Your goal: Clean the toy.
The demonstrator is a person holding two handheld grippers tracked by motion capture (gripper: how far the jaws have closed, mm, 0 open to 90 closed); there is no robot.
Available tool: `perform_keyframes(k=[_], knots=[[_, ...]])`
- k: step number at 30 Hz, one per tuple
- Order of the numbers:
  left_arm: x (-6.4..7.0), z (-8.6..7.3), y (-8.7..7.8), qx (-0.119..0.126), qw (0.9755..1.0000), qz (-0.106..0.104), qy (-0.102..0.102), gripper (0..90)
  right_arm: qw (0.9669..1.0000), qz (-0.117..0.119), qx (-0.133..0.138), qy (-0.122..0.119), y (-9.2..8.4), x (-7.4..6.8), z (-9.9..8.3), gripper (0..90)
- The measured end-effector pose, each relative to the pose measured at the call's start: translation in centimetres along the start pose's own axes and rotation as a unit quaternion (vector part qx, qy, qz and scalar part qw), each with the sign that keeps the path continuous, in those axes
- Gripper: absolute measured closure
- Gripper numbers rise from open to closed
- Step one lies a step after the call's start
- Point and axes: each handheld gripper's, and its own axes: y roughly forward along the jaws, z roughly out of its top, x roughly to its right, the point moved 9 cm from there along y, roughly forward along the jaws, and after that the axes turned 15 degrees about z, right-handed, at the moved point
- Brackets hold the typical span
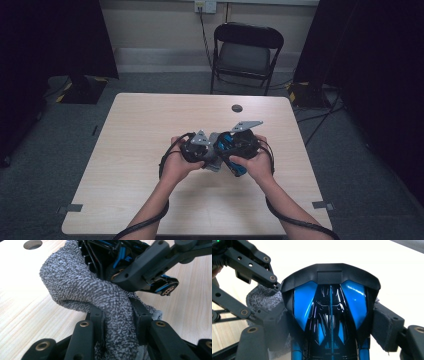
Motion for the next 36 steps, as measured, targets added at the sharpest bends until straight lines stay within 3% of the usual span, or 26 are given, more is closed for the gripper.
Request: perform_keyframes(k=[9,15,19,23,36], knots=[[0.3,0.0,0.1,0.000,1.0000,-0.005,-0.006,67.7,1.0000,-0.002,0.008,0.006,0.0,0.0,0.4,25.4],[1.0,-0.1,0.4,-0.004,0.9998,-0.017,0.003,67.8,0.9997,0.000,0.017,0.015,-0.1,0.3,0.7,25.4],[2.3,-0.1,0.9,-0.004,0.9994,-0.030,0.016,67.7,0.9994,0.002,0.026,0.025,-0.3,0.5,1.3,25.4],[2.8,0.0,1.3,-0.004,0.9993,-0.035,0.014,67.7,0.9994,-0.003,0.022,0.026,-0.4,0.7,1.7,25.4],[3.3,-0.2,1.4,-0.008,0.9990,-0.038,0.024,67.7,0.9994,0.001,0.021,0.028,-0.2,0.9,2.4,25.4]])
